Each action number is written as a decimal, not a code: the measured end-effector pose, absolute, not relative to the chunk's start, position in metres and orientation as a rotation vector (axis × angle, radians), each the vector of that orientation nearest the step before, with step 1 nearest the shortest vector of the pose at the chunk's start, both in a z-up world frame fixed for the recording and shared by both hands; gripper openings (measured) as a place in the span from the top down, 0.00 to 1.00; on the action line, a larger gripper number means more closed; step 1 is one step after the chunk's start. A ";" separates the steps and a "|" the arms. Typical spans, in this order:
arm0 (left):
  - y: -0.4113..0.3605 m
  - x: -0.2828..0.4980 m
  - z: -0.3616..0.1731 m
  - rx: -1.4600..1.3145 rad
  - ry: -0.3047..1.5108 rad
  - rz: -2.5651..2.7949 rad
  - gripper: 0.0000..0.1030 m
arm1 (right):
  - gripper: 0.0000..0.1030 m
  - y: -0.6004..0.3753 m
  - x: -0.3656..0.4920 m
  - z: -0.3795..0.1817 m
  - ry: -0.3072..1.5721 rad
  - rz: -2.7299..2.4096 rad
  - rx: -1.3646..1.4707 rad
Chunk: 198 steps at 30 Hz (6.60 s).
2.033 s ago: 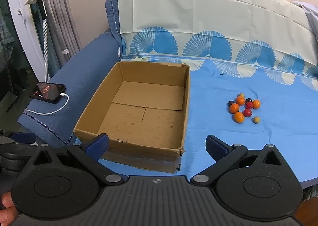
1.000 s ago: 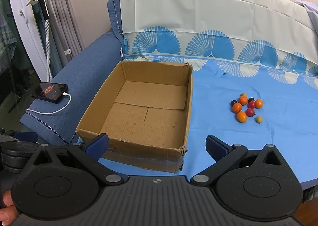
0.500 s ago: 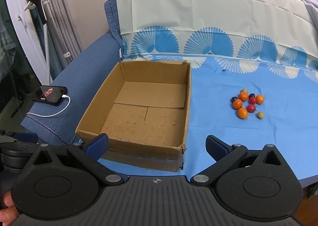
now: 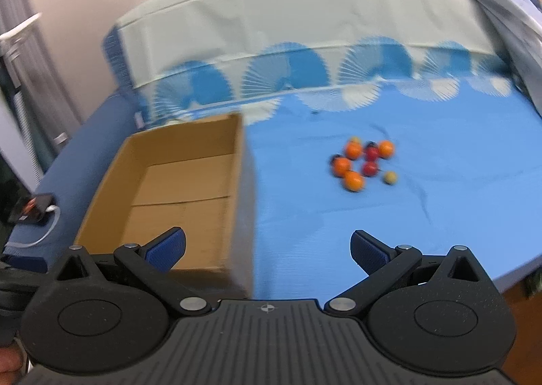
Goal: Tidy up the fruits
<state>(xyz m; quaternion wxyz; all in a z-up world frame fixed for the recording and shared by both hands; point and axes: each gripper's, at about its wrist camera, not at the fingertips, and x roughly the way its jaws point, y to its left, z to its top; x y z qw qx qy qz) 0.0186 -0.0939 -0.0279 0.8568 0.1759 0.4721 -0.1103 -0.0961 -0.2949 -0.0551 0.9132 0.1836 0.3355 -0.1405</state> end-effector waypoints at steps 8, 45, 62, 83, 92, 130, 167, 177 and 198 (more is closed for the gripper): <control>-0.171 0.036 -0.044 0.391 1.009 -0.361 0.00 | 0.00 -0.373 -0.090 -0.101 0.652 -0.482 0.388; -0.429 0.216 -0.262 0.339 1.177 -0.502 0.00 | 0.01 -0.541 0.076 -0.301 0.674 -0.416 0.141; -0.428 0.211 -0.266 0.390 1.148 -0.501 0.00 | 0.01 -0.541 0.075 -0.301 0.672 -0.417 0.140; -0.405 0.227 -0.255 0.299 1.199 -0.480 0.21 | 0.23 -0.537 0.072 -0.289 0.684 -0.325 0.130; -0.392 0.228 -0.239 0.207 1.232 -0.499 0.60 | 0.75 -0.546 0.066 -0.285 0.659 -0.336 0.196; -0.319 0.158 -0.167 0.247 1.012 -0.655 0.98 | 0.75 -0.508 0.052 -0.261 0.568 -0.434 0.109; -0.345 0.151 -0.198 0.263 1.042 -0.589 0.09 | 0.75 -0.543 0.033 -0.284 0.596 -0.438 0.322; -0.401 0.213 -0.218 0.199 1.083 -0.504 0.09 | 0.75 -0.549 0.043 -0.287 0.630 -0.540 0.342; -0.420 0.223 -0.222 0.250 1.045 -0.419 0.08 | 0.75 -0.549 0.074 -0.294 0.632 -0.736 0.262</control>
